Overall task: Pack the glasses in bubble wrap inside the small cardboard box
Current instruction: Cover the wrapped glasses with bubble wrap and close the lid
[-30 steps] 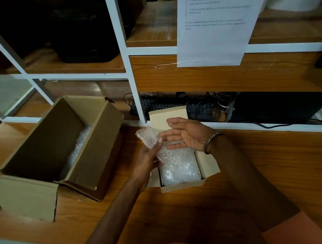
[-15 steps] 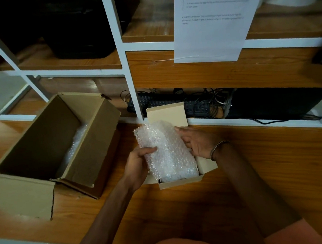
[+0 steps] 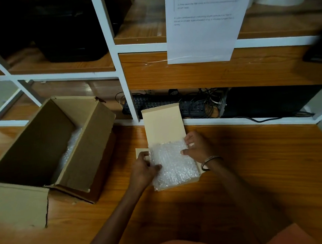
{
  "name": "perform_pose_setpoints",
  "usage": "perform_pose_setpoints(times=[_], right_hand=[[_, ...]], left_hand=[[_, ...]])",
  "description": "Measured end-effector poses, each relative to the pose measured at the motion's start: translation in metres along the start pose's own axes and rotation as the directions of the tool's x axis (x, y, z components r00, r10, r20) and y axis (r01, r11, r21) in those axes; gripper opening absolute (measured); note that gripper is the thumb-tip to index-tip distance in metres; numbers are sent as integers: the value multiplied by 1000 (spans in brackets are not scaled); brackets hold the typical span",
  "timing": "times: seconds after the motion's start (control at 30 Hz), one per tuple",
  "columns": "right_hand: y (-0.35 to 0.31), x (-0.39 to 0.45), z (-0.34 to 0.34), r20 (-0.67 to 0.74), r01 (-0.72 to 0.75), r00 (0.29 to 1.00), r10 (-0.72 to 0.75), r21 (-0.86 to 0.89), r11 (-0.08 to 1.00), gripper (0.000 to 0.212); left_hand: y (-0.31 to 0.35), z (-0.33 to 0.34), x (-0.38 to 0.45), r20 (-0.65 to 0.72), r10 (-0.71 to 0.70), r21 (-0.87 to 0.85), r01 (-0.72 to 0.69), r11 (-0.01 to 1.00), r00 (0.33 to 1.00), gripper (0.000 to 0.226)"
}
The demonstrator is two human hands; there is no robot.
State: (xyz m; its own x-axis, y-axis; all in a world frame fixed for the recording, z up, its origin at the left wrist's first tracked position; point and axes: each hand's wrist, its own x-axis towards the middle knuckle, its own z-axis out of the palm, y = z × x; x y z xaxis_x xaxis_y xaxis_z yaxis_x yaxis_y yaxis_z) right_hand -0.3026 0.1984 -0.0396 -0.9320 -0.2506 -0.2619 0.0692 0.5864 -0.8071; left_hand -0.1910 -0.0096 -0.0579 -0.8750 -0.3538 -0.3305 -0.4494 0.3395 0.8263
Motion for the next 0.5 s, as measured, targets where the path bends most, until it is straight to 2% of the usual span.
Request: perform_pose_setpoints(times=[0.07, 0.17, 0.33, 0.4, 0.5], right_hand=[[2, 1, 4, -16, 62, 998, -64, -96, 994, 39], [4, 2, 7, -20, 114, 993, -120, -172, 978, 29], [5, -9, 2, -87, 219, 963, -256, -302, 928, 28], [1, -13, -5, 43, 258, 965, -260, -351, 900, 39], [-7, -18, -9, 359, 327, 920, -156, -485, 811, 62]], left_hand=[[-3, 2, 1, -16, 50, 133, -47, 990, 999, 75], [-3, 2, -1, -72, 126, 234, -106, 966, 989, 87], [0, -7, -8, -218, 359, 428, -242, 871, 908, 83], [6, -8, -10, -128, 427, 466, -326, 822, 895, 73], [9, -3, -12, 174, 430, 611, -440, 658, 886, 72]])
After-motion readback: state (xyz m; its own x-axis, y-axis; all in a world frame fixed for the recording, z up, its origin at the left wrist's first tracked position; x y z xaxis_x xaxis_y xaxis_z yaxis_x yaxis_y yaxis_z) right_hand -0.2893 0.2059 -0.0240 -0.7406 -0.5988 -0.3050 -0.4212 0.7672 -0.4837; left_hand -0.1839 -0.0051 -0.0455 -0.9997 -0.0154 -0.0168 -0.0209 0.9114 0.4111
